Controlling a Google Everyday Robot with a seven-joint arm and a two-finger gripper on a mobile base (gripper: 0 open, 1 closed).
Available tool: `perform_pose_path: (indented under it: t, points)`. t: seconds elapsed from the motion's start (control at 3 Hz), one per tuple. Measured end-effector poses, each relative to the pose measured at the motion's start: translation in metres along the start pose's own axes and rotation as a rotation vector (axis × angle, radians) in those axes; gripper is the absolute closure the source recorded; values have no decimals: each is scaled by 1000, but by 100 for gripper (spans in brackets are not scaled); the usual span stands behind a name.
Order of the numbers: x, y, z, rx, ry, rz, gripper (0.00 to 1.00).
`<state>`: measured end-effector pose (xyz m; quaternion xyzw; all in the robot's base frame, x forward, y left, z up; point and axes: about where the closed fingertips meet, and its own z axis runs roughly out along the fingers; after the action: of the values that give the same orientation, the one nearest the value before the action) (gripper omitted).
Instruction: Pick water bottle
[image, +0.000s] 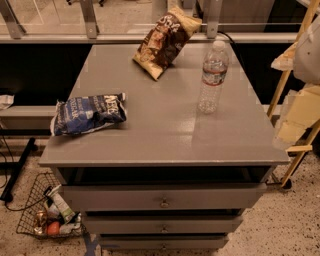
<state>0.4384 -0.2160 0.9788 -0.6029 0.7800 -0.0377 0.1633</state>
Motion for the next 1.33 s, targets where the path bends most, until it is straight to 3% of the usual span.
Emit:
perform_pose_path:
  t: [0.33, 0.67, 1.33]
  points:
    - [0, -1, -1, 3, -2, 0, 0]
    - [2, -17, 1, 27, -45, 43, 0]
    - [11, -60, 30, 67, -149, 199, 0]
